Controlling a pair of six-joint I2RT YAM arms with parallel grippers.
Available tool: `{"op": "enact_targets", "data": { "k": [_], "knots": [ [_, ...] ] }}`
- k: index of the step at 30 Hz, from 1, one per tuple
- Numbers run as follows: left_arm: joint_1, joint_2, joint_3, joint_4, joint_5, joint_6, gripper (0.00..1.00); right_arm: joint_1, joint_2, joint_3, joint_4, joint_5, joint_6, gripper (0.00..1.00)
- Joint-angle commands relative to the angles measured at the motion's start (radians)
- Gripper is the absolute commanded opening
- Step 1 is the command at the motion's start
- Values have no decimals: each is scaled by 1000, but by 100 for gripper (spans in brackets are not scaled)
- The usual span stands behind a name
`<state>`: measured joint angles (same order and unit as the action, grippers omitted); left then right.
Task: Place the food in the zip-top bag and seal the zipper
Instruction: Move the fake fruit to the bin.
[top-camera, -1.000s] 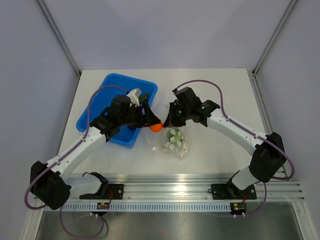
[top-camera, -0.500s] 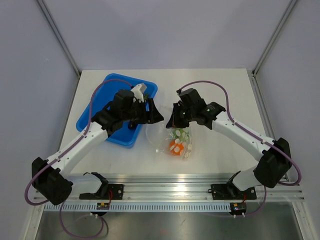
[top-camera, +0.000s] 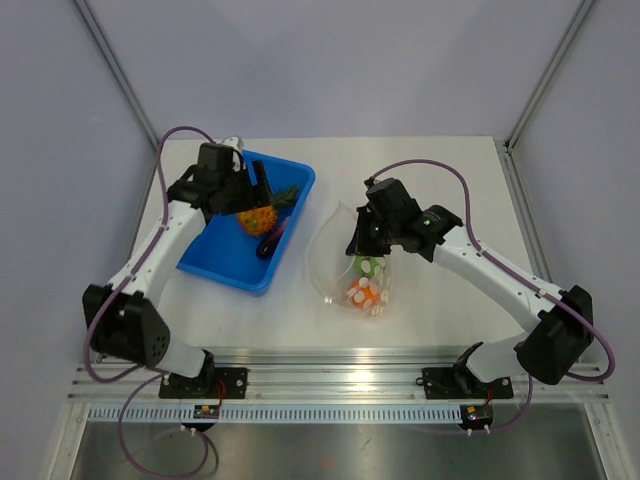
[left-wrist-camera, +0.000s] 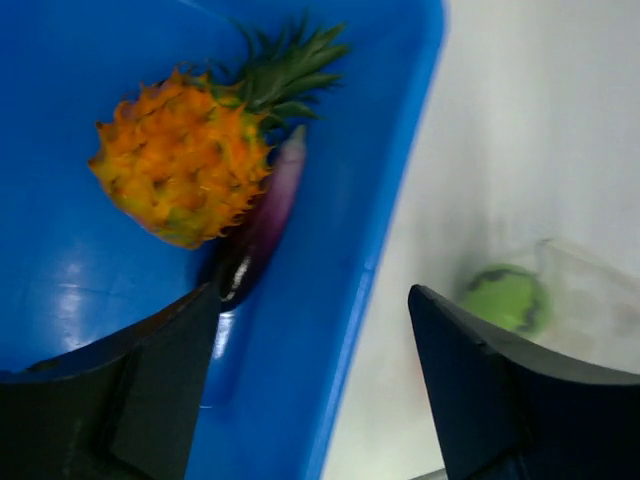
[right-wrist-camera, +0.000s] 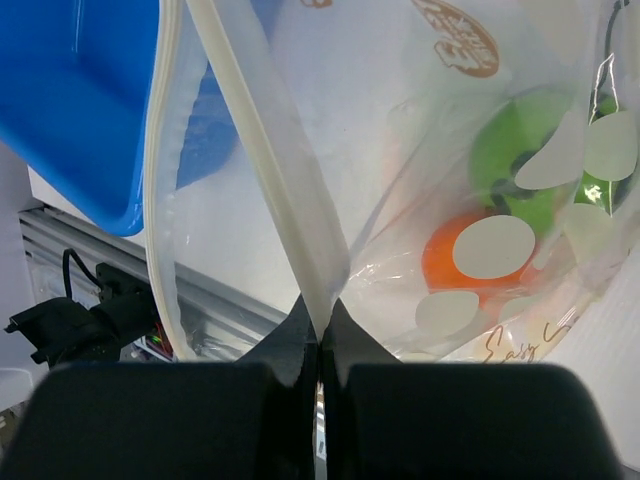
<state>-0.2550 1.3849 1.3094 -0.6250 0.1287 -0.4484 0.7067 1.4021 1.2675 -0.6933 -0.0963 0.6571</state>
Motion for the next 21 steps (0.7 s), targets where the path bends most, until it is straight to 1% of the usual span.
{"op": "enact_targets", "data": {
  "k": [1, 2, 3, 4, 6, 7, 9, 11, 13, 15, 19, 21],
  "knots": [
    [-3, 132, 108, -88, -119, 114, 85, -3, -8, 21, -23, 43, -19, 0],
    [-3, 188, 123, -91, -123, 143, 89, -1, 7, 24, -28, 41, -17, 0],
    [-1, 210, 139, -88, -120, 161, 92, -1, 14, 35, -38, 44, -11, 0],
    [-1, 235, 169, -85, -121, 178, 99, -1, 20, 44, -41, 41, -8, 0],
    [-3, 302, 204, -96, -124, 227, 99, -1, 35, 65, -45, 38, 5, 0],
    [-3, 321, 229, -94, -165, 241, 99, -1, 38, 73, -45, 40, 9, 0],
    [-3, 359, 246, -85, -199, 280, 99, -1, 58, 92, -61, 46, 9, 0],
    [-1, 374, 249, -42, -221, 316, 99, 0, 83, 122, -77, 58, 9, 0],
    [-1, 410, 261, -16, -241, 323, 99, -1, 98, 148, -95, 67, 6, 0],
    [3, 439, 272, 1, -233, 323, 99, 0, 115, 164, -97, 64, 7, 0],
    [16, 531, 318, -54, -192, 309, 99, -1, 136, 184, -89, 53, 9, 0],
    [23, 545, 329, -73, -190, 301, 99, 0, 153, 191, -89, 44, 4, 0]
  ]
}}
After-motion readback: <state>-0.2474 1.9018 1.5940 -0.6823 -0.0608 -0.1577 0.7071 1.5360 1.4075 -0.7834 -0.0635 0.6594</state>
